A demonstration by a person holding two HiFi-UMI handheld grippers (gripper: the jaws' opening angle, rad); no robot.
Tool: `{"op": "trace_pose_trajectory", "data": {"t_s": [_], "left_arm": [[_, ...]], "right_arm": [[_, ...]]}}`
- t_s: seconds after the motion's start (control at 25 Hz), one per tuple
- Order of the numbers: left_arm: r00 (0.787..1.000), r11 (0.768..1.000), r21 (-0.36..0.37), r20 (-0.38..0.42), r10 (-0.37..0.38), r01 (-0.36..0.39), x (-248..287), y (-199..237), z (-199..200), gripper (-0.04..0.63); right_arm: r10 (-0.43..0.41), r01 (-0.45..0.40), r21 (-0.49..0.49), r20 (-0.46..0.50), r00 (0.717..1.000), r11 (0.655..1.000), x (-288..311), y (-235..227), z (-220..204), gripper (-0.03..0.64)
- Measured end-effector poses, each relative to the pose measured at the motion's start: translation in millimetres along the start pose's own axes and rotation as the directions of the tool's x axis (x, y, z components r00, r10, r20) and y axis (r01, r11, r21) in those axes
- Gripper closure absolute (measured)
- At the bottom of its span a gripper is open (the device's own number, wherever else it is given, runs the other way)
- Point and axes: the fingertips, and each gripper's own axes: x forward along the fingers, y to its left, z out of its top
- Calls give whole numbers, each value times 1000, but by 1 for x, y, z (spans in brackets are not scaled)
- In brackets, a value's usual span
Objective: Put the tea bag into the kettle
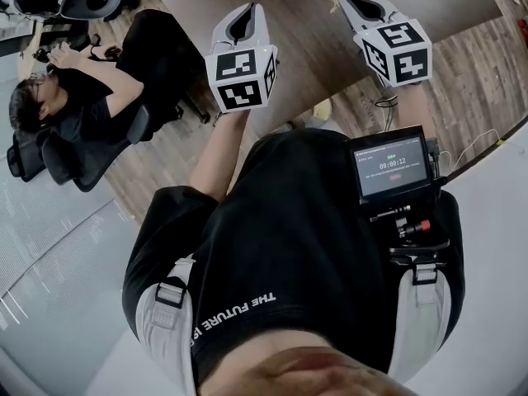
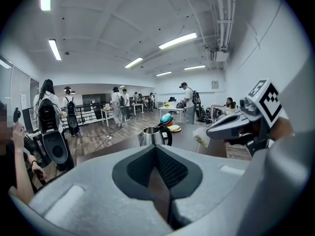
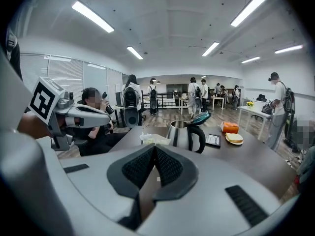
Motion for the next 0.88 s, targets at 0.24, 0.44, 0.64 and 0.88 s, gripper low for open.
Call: {"op": "trace_pose_trajectory", "data": {"t_s": [0.24, 0.44, 0.64, 0.88], "left_arm": [[1000, 1000, 7, 2, 29, -29, -12, 0, -5, 589], [999, 998, 17, 12, 52, -52, -20, 7, 4, 591], [998, 998, 6, -3, 68, -68, -24, 14, 2, 589], [998, 998, -15, 16, 58, -58, -18, 10, 0, 591]], "right_arm": [[21, -21, 6, 25, 999, 1000, 1, 5, -2, 609], [31, -31, 5, 42, 999, 1000, 4, 8, 7, 609], [43, -43, 6, 37, 998, 999, 6, 12, 10, 609], [26, -25, -9, 27, 999, 1000, 4, 7, 8, 609]]}}
